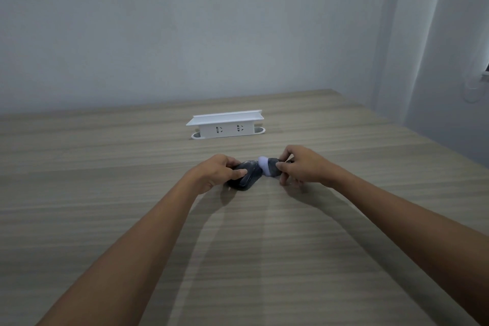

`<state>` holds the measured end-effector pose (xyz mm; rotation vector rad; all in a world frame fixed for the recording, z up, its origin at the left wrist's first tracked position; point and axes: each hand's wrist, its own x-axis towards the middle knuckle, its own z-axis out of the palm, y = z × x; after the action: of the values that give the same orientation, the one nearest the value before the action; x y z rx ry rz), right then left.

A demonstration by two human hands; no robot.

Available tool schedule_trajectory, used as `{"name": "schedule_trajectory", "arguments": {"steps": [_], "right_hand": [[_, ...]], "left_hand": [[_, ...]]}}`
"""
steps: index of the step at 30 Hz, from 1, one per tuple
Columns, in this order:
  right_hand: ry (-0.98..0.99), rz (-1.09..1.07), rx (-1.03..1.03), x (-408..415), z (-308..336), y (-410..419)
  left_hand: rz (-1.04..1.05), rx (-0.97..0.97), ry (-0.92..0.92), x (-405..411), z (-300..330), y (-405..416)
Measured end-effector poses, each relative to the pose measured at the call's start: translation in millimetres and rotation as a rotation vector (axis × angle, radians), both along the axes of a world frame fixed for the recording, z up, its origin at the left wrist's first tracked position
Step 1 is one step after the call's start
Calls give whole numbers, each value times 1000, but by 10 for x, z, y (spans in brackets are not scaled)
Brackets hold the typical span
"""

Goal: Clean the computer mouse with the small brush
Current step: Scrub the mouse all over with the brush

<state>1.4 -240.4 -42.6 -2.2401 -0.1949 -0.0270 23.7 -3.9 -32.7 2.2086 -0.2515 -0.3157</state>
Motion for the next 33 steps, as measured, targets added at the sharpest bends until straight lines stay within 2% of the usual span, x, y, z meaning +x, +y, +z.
{"name": "schedule_trajectory", "arguments": {"steps": [4, 6, 12, 18, 22, 25, 28, 30, 33], "right_hand": [[318, 110, 176, -45, 50, 133], [405, 102, 223, -46, 69, 151], [378, -58, 341, -33, 88, 167], [580, 96, 358, -109, 144, 223], [473, -69, 487, -59, 161, 197], [430, -93, 475, -44, 143, 186], [559, 85, 372, -115, 160, 211], [577, 141, 321, -140, 166, 229], [505, 25, 390, -88, 175, 208]], "left_hand": [[-19, 15, 0, -16, 15, -14], [-20, 18, -3, -29, 17, -21], [-3, 6, -18, -55, 13, -35], [-2, 5, 3, -18, 13, 4], [-4, 0, -2, -10, -3, 12], [0, -4, -4, -8, -6, 13], [-6, 11, -12, -7, 13, 13], [-12, 22, -12, -11, 24, 9], [-7, 27, -3, -31, 41, -3]]}}
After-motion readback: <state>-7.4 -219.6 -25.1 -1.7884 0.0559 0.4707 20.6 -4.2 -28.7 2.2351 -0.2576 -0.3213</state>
